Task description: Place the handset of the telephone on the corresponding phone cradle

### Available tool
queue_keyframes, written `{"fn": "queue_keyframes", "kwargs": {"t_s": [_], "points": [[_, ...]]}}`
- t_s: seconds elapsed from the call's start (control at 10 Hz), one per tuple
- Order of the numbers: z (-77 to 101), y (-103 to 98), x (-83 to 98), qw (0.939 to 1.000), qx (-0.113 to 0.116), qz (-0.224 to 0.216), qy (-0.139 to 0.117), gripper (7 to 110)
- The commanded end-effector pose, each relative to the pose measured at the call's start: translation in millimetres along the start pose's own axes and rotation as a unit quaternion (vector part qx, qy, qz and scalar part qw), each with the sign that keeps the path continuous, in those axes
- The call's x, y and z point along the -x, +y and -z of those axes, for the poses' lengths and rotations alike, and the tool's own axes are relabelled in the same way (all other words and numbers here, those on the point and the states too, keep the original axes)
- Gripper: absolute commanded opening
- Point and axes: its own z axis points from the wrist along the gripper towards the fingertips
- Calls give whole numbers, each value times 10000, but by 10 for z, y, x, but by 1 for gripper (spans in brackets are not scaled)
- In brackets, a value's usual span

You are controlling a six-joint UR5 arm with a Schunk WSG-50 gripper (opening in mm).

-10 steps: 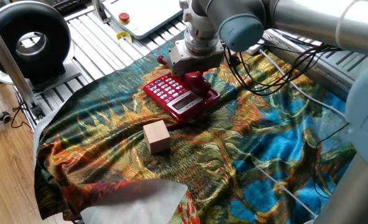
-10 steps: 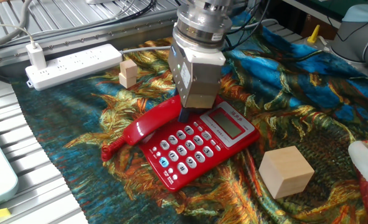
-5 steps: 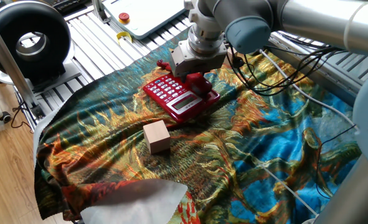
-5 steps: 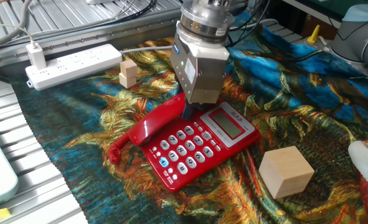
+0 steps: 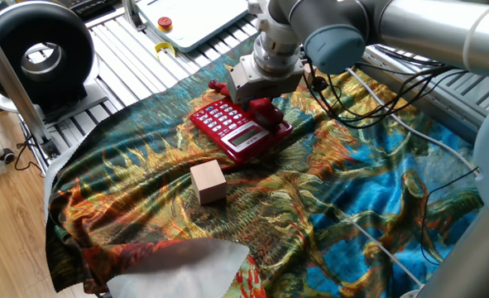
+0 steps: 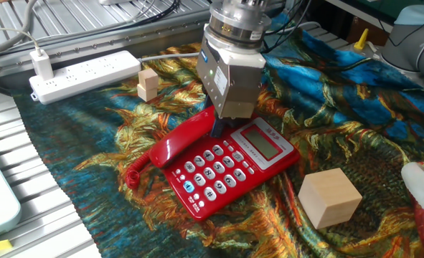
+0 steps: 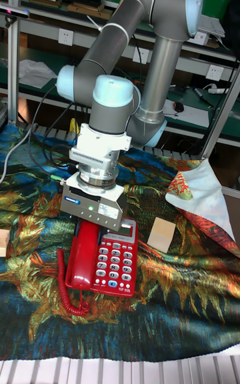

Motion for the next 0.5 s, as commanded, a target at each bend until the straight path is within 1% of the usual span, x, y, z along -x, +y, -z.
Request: {"fn": "queue_keyframes", "kwargs": {"t_s": [0.0,0.2,0.4], "points": [[-19,-8,-2,10000,-5,-15,-25,7],[-33,-69,-26,9999,-128,3,-40,7],[-47,-80,-29,9999,-139,-1,-52,7]]}}
